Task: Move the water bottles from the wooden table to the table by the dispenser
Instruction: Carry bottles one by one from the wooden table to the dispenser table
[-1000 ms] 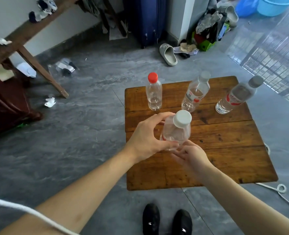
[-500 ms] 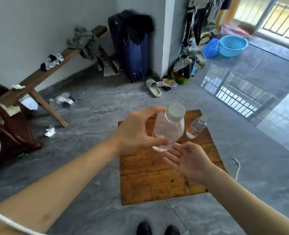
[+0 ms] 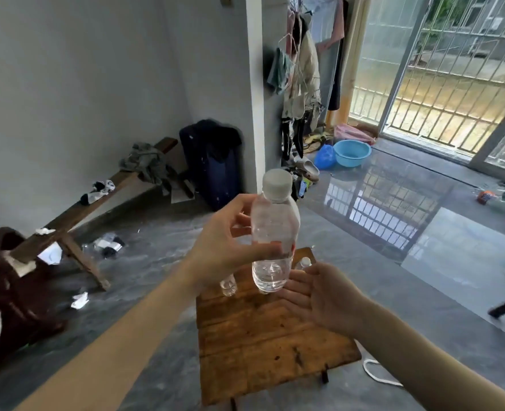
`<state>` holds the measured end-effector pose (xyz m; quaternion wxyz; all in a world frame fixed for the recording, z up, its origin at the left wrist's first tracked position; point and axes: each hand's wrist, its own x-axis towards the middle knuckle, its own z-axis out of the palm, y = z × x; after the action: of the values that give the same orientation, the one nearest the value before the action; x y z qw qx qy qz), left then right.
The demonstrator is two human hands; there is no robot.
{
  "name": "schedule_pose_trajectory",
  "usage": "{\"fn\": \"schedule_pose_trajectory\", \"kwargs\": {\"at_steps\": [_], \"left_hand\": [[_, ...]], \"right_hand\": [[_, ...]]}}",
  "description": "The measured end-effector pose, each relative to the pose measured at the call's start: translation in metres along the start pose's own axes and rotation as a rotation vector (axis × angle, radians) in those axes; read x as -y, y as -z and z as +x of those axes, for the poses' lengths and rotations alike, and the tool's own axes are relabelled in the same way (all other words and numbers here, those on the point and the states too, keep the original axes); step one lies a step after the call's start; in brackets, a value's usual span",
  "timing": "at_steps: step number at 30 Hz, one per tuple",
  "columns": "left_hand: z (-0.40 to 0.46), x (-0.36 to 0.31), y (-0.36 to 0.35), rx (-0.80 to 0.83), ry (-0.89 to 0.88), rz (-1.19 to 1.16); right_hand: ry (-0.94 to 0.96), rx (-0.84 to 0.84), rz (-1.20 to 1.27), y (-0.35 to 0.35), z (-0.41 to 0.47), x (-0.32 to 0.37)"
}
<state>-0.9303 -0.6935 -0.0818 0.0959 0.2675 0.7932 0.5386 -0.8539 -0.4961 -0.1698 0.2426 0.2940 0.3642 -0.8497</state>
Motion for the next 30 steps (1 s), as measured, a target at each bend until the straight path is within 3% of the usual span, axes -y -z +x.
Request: {"fn": "schedule_pose_trajectory", "kwargs": {"at_steps": [14, 30], "left_hand": [[0.013, -0.084, -0.020, 0.070, -0.175, -0.056], [-0.024, -0.141, -0.106, 0.466, -0.456, -0.115]], "right_hand": [[0.212, -0.040, 0.098, -0.003, -0.095, 0.005], [0.467, -0.301, 0.371, 0.040, -0.204, -0.084]]}}
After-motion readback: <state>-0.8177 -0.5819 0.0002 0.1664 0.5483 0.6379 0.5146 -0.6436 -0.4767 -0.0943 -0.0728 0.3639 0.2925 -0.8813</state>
